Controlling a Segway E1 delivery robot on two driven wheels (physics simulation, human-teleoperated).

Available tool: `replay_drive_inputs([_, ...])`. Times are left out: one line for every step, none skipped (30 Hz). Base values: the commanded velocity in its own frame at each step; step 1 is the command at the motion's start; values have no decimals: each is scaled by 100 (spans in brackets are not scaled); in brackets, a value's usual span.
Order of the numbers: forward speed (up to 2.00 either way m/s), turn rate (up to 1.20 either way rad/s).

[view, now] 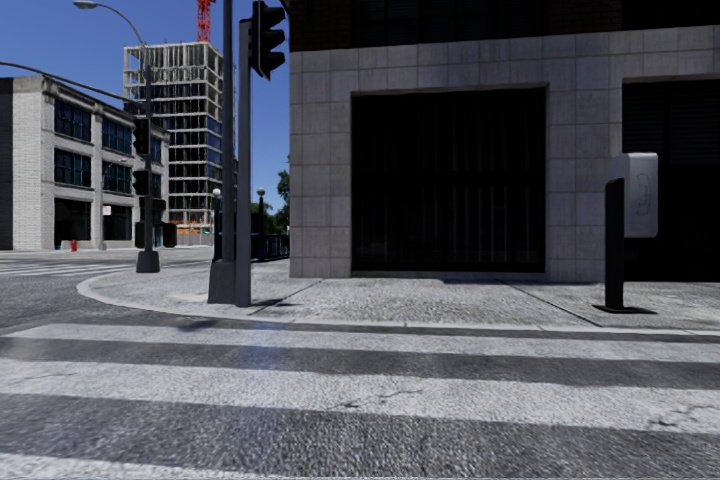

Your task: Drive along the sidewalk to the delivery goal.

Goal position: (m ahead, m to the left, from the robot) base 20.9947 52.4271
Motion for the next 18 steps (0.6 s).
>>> replay_drive_inputs([200, 0])
replay_drive_inputs([200, 0])
replay_drive_inputs([200, 0])
replay_drive_inputs([200, 0])
replay_drive_inputs([200, 0])
replay_drive_inputs([200, 0])
replay_drive_inputs([200, 0])
replay_drive_inputs([200, 0])
replay_drive_inputs([200, 0])
replay_drive_inputs([200, 0])
replay_drive_inputs([200, 0])
replay_drive_inputs([200, 0])
replay_drive_inputs([200, 0])
replay_drive_inputs([200, 0])
replay_drive_inputs([200, 0])
replay_drive_inputs([200, 0])
replay_drive_inputs([200, 0])
replay_drive_inputs([200, 0])
